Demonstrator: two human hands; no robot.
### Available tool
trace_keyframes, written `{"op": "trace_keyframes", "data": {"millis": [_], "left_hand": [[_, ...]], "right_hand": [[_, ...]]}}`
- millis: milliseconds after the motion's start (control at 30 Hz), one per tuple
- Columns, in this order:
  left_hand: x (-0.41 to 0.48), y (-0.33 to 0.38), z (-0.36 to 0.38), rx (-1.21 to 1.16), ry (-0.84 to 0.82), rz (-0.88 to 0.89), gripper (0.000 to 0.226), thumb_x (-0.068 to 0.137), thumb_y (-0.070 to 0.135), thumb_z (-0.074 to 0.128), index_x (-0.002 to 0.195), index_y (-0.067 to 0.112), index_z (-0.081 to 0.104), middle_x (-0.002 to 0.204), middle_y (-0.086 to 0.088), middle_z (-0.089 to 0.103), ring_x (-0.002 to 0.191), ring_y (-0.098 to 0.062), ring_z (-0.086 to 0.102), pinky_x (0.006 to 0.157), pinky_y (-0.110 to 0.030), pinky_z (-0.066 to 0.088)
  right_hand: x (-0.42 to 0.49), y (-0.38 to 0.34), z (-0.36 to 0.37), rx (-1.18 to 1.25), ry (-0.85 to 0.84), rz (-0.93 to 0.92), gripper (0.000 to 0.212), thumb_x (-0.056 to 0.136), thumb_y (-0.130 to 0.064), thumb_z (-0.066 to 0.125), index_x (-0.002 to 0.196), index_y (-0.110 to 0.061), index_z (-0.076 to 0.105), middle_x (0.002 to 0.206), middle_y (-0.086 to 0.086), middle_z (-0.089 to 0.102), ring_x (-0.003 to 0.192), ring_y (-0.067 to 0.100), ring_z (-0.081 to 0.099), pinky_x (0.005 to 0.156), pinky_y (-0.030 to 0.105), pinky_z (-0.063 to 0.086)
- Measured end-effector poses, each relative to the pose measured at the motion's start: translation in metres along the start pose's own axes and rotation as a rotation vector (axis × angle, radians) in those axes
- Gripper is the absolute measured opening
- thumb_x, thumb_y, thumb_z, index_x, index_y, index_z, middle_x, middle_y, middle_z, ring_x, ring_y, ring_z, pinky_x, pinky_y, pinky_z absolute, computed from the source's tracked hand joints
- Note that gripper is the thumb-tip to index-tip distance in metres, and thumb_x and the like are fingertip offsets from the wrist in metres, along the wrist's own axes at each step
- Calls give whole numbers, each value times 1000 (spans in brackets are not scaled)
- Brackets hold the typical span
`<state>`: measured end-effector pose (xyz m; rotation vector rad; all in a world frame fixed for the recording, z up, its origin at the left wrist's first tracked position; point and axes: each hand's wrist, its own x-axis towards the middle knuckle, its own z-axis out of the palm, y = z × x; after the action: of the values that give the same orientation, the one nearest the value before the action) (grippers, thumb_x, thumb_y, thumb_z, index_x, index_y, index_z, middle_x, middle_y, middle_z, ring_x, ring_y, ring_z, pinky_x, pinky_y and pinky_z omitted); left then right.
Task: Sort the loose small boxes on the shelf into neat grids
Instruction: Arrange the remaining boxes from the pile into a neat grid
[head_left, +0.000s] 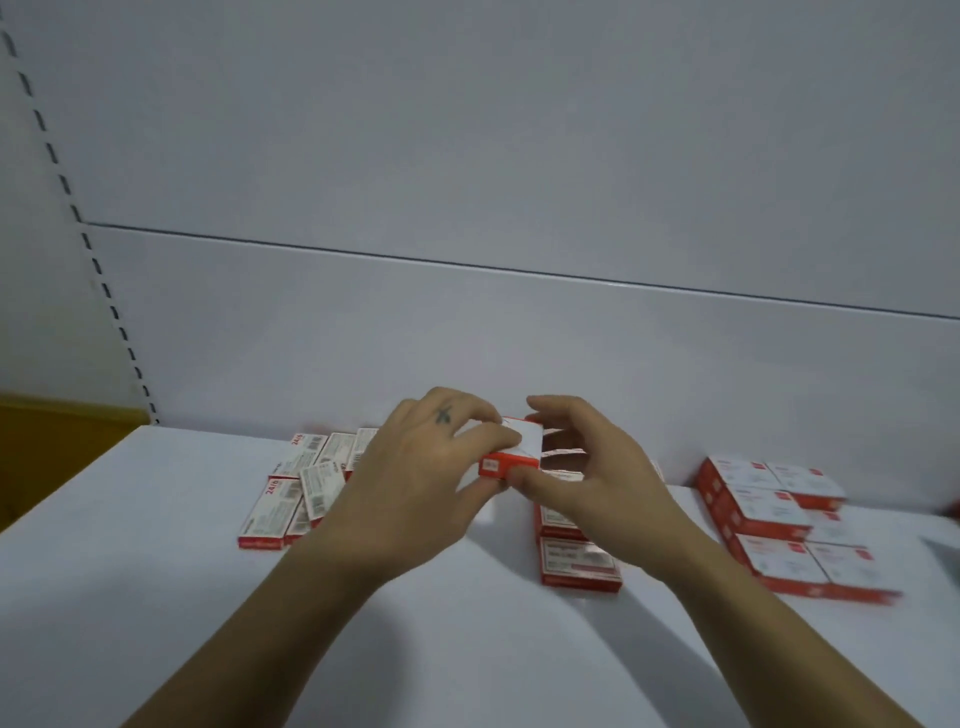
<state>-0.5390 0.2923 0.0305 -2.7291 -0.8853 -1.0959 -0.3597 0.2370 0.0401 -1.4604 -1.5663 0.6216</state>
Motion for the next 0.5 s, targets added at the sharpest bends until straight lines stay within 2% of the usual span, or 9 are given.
{"op": "trace_keyframes", "data": {"millis": [67,133,200,267,400,500], "left_hand": [[10,16,10,-106,34,-33,30,86,41,54,109,24,65,101,11,64,95,-6,54,79,-24,47],[19,32,17,-365,51,-232,26,86,38,63,110,29,64,96,19,65,89,-2,59,77,-13,47],[27,45,28,-678,30,-448,24,85,27,67,108,32,63,86,14,70,83,-5,65,71,-13,50],[32,59,41,-871,6,-568,21,88,24,63,106,33,63,82,8,73,78,-9,69,64,-18,53],[34,81,67,-1006,28,-674,16,93,26,55,104,35,63,82,10,73,67,-4,66,60,-21,55],[27,86,75,-1024,6,-650,21,91,23,59,107,34,64,86,9,73,71,-4,65,64,-18,52]], "right_hand": [[-8,5,-17,66,-4,44,40,78,-30,75,116,-33,60,105,-12,67,94,7,65,81,26,56],[-16,11,-34,135,-29,64,28,83,-28,71,110,-29,65,101,-8,71,92,13,66,79,29,57],[-23,18,-46,214,2,99,22,88,-19,66,109,-24,67,96,-1,73,88,19,68,77,30,57],[-27,25,-54,286,59,148,20,91,-13,61,108,-20,69,90,5,74,79,19,68,73,29,57],[-33,39,-67,385,118,250,20,92,-10,58,103,-16,73,84,5,74,67,10,63,70,27,53],[-43,50,-68,471,125,295,24,90,-4,55,98,-14,75,82,5,74,67,13,61,67,25,51]]}}
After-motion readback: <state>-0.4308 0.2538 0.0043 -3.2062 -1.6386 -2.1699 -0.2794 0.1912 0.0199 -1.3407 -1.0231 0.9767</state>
